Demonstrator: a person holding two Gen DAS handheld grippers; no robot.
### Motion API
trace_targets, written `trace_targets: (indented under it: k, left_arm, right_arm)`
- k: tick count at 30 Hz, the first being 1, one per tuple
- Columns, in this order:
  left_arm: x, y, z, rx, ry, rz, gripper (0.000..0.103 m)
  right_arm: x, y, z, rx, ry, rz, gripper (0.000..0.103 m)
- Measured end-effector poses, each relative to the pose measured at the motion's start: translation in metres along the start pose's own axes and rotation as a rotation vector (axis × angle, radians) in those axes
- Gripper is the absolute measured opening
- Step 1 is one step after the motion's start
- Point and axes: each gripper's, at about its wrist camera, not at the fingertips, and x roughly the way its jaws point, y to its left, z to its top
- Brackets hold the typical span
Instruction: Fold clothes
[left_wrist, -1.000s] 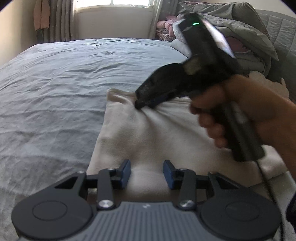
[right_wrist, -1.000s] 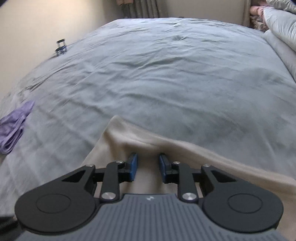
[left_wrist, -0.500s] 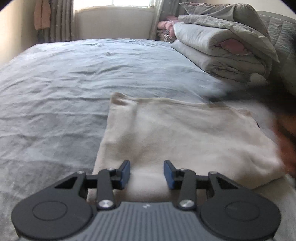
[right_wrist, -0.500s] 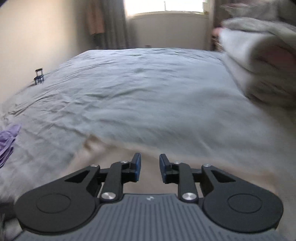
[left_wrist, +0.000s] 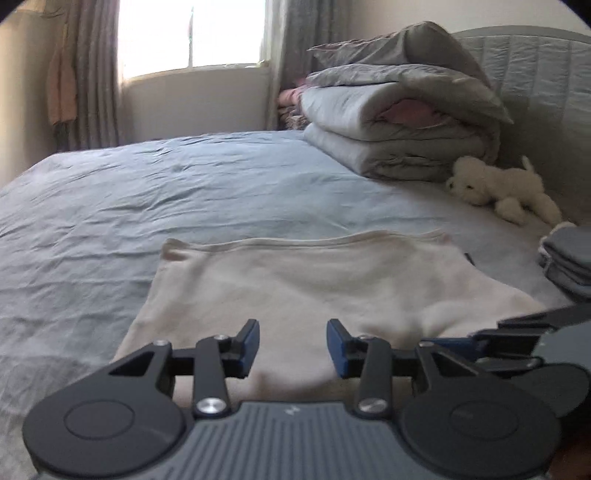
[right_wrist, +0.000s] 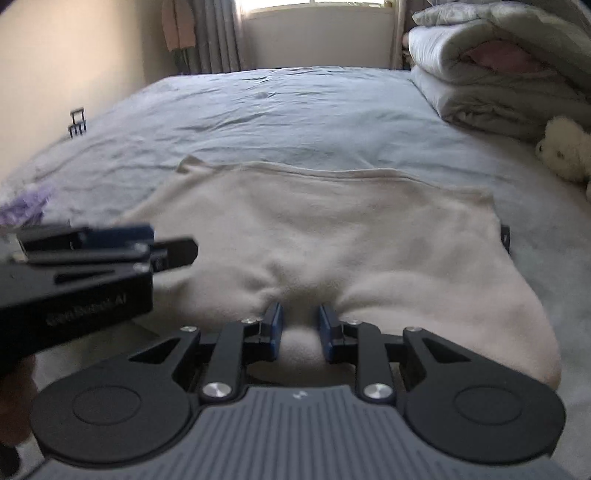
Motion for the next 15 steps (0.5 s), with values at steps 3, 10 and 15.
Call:
trace_targets:
  k: [3, 10, 15]
  left_arm:
    - [0.009, 0.001, -0.008, -0.040, 0.047, 0.001, 0.039]
    - [0.013, 0.012, -0.012, -0.053, 0.060, 0.009, 0.041]
    - [0.012, 0.021, -0.013, -0.045, 0.055, 0.031, 0.041]
  right_arm:
    - [0.000, 0.001, -0.004, -0.015, -0.004, -0.010, 0.027]
    - [-0.002, -0.001, -0.007, -0.020, -0.021, 0.004, 0.026]
    - [-0.004, -0.007, -0.005, -0.039, -0.019, 0.021, 0.021]
